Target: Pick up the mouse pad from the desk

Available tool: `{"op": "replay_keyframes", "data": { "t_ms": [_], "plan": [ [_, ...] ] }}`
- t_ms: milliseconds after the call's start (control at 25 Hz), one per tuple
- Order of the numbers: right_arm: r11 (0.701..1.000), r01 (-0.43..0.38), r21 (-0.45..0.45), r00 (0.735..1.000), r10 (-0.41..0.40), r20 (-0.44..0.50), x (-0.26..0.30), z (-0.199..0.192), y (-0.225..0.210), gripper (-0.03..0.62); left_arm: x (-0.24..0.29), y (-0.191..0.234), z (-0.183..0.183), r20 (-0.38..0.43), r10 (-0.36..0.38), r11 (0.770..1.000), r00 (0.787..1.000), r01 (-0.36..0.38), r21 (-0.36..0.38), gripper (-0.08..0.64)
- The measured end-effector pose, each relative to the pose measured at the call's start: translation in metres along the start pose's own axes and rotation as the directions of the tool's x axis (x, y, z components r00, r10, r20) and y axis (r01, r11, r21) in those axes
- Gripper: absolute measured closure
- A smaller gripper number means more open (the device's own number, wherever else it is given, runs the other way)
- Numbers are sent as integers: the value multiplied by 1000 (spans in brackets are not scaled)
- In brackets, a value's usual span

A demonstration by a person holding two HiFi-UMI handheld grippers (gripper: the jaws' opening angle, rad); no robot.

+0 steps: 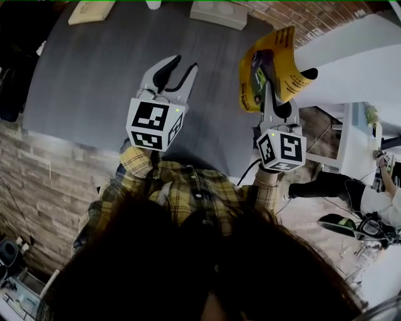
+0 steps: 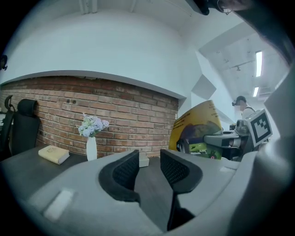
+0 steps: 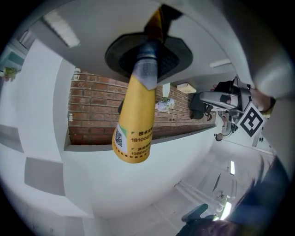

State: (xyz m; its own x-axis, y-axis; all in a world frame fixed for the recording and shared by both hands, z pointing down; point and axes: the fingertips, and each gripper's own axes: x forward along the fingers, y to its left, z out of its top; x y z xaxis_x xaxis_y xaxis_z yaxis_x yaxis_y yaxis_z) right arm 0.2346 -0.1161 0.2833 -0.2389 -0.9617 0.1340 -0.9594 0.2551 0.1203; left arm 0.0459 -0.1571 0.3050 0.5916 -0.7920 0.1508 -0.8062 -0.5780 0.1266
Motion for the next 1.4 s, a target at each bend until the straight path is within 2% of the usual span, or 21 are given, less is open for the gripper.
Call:
{"op": "replay_keyframes", "data": {
  "t_ms": [360, 680, 1400],
  "plan": [
    [999, -31, 14, 999, 32, -20, -1, -7, 9, 571, -8, 6, -2, 6, 20, 1000, 1000, -21, 14, 558],
    [997, -58, 42, 997, 59, -41, 6, -19, 17, 571, -5, 4, -11, -11, 7, 1000, 1000, -7, 14, 560],
    [997, 5, 71, 998, 0, -68, 2, -32, 3, 571, -7, 8, -18, -27, 10, 999, 1000, -9, 34, 560]
  ]
}}
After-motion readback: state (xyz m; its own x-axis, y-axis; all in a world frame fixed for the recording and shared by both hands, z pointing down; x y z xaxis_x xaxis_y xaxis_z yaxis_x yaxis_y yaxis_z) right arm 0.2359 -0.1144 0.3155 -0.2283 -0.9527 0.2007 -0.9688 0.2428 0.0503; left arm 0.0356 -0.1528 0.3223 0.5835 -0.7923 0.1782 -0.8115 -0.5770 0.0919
